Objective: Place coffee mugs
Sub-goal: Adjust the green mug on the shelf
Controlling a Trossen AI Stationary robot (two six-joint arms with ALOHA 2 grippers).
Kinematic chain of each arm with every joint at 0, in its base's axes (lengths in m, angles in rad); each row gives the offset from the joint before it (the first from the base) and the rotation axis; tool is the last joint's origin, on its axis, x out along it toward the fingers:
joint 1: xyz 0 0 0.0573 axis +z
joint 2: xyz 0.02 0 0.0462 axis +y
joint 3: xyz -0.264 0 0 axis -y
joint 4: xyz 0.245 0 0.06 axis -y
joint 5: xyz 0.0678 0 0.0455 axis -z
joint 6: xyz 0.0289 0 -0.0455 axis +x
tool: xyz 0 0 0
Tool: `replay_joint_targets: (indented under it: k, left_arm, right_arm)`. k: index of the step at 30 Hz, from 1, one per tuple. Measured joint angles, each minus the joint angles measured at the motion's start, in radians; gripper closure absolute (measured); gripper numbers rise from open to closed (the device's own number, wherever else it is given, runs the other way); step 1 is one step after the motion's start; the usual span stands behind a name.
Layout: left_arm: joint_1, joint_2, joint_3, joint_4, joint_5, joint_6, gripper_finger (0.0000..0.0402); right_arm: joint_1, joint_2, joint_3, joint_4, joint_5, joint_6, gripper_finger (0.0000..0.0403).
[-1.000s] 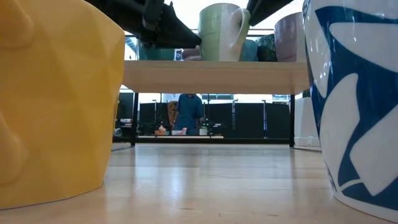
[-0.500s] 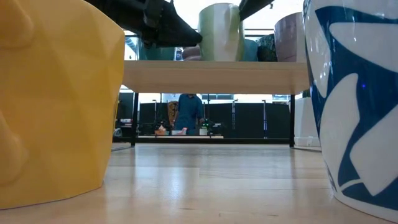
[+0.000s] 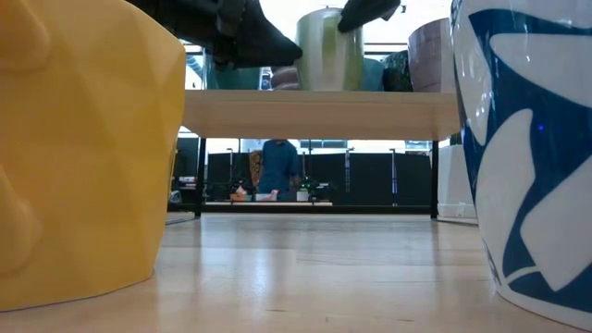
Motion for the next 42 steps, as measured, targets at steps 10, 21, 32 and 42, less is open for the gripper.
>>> replay_joint_targets:
  k: [10,21,32,42]
  left_arm:
    - [-0.001,0.0,0.0,0.002,0.002,0.0,0.0253]
    - [-0.001,0.0,0.0,-0.003,0.001,0.0,0.0253]
    - [0.019,0.0,0.0,0.01,0.055,-0.001,0.0253]
    - [0.023,0.001,0.0,0.04,0.082,-0.001,0.0253]
  right_arm:
    - [-0.021,0.0,0.0,-0.004,-0.044,0.046,0.0243]
    - [-0.019,-0.034,0.008,-0.115,-0.043,0.097,0.0243]
    - [0.023,-0.037,0.149,-0.259,0.019,0.067,0.0243]
    - [0.014,-0.036,0.191,-0.33,0.054,0.045,0.0243]
